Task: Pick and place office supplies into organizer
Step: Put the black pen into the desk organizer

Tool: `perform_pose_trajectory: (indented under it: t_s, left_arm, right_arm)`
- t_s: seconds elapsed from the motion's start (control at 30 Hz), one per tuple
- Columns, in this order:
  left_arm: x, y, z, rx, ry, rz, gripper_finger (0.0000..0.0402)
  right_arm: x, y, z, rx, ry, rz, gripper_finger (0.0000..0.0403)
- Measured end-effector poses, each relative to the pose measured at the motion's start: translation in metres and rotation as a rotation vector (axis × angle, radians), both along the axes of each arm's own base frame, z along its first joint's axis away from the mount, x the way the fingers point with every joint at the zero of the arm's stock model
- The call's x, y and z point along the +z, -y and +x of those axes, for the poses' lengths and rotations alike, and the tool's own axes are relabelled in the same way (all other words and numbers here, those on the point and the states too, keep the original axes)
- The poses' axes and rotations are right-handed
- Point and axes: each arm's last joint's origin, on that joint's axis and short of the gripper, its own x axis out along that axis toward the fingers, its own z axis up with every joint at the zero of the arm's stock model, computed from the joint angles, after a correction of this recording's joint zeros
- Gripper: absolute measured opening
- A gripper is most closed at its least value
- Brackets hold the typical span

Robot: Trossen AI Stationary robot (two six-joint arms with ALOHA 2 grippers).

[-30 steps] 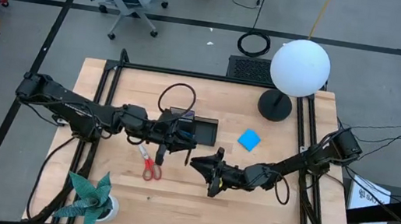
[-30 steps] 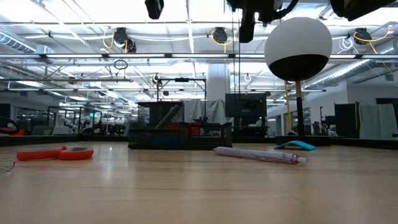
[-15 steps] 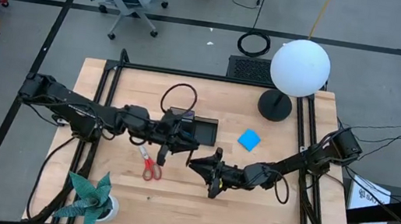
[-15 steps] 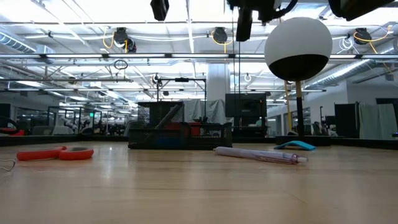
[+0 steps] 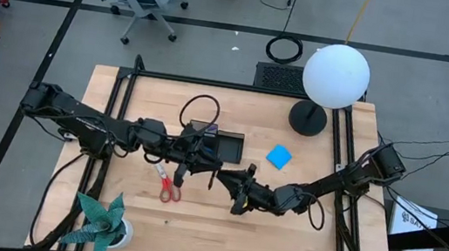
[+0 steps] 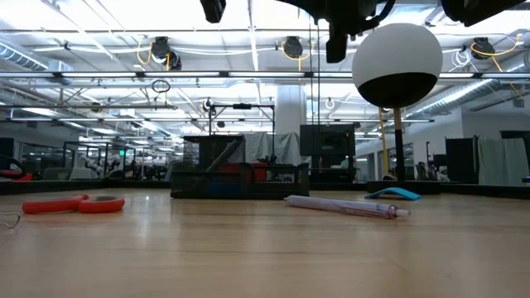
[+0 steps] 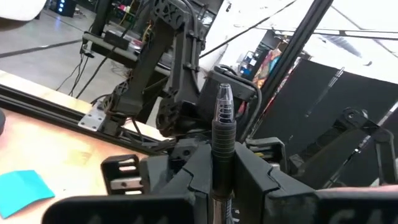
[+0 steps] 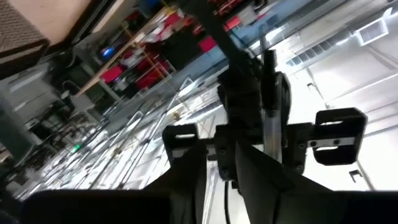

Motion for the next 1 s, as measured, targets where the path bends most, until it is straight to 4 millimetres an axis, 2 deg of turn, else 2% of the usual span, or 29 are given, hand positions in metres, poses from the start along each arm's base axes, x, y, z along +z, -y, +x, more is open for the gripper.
perform_pose_trajectory:
  t_s: [0.2,0.47,0.6,0.77,1.0]
  left_arm:
    - [0.0,0.0,0.0,0.001,-0.004,0.008,0.0039]
    - [-0.001,0.0,0.0,0.002,-0.005,0.009,0.0039]
    - [-0.001,0.0,0.0,0.007,-0.007,0.01,0.0039]
    - [-0.001,0.0,0.0,0.019,-0.005,0.019,0.0039]
    - [-0.008,0.0,0.006,0.025,-0.025,0.027,0.0039]
  right_arm:
    - [0.0,-0.002,-0.001,0.016,-0.002,-0.015,0.0091]
    - [0.001,-0.004,-0.001,0.073,0.006,-0.021,0.0165]
    - [0.001,-0.002,0.001,0.111,0.009,-0.036,0.0188]
    - [0.001,0.007,0.005,0.115,0.007,-0.042,0.0193]
    - [0.008,0.015,0.012,0.147,0.023,-0.048,0.0177]
